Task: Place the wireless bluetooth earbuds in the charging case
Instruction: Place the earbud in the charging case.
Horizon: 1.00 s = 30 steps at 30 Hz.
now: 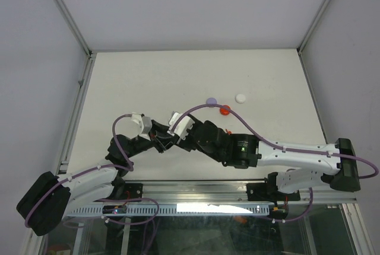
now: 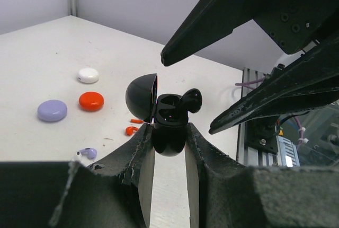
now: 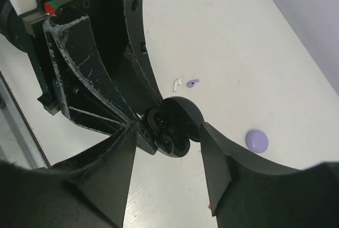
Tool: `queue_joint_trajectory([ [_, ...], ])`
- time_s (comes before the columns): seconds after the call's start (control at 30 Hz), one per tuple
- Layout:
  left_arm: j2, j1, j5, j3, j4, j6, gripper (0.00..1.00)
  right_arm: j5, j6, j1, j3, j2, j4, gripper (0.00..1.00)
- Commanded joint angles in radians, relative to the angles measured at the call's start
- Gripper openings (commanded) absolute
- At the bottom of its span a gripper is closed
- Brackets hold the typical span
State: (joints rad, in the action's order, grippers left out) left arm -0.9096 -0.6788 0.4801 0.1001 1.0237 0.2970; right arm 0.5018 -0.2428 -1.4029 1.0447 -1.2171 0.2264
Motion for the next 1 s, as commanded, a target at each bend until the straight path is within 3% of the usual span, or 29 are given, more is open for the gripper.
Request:
queue_joint_trajectory([
  [0.0,-0.001,0.011,-0.035,-0.004,0.083,-0.024,0.00,-0.088,0.101,0.026,0.067,0.030,0.001,0.56],
  [0.2,0.022,0.010,-0.108,-0.030,0.049,-0.029,0.00,-0.107,0.195,0.105,0.110,0.040,0.038,0.61],
  [0.5,0.171,0.010,-0.363,-0.052,-0.226,-0.017,0.00,-0.302,0.331,0.359,0.026,-0.014,-0.007,0.64],
  [0.67,0.197,0.011,-0.362,-0.077,-0.240,0.000,0.00,-0.335,0.333,0.378,0.030,-0.038,-0.025,0.63],
  [0.97,0.117,0.010,-0.270,-0.071,-0.086,0.005,0.00,-0.412,0.311,0.377,0.020,-0.071,-0.026,0.64],
])
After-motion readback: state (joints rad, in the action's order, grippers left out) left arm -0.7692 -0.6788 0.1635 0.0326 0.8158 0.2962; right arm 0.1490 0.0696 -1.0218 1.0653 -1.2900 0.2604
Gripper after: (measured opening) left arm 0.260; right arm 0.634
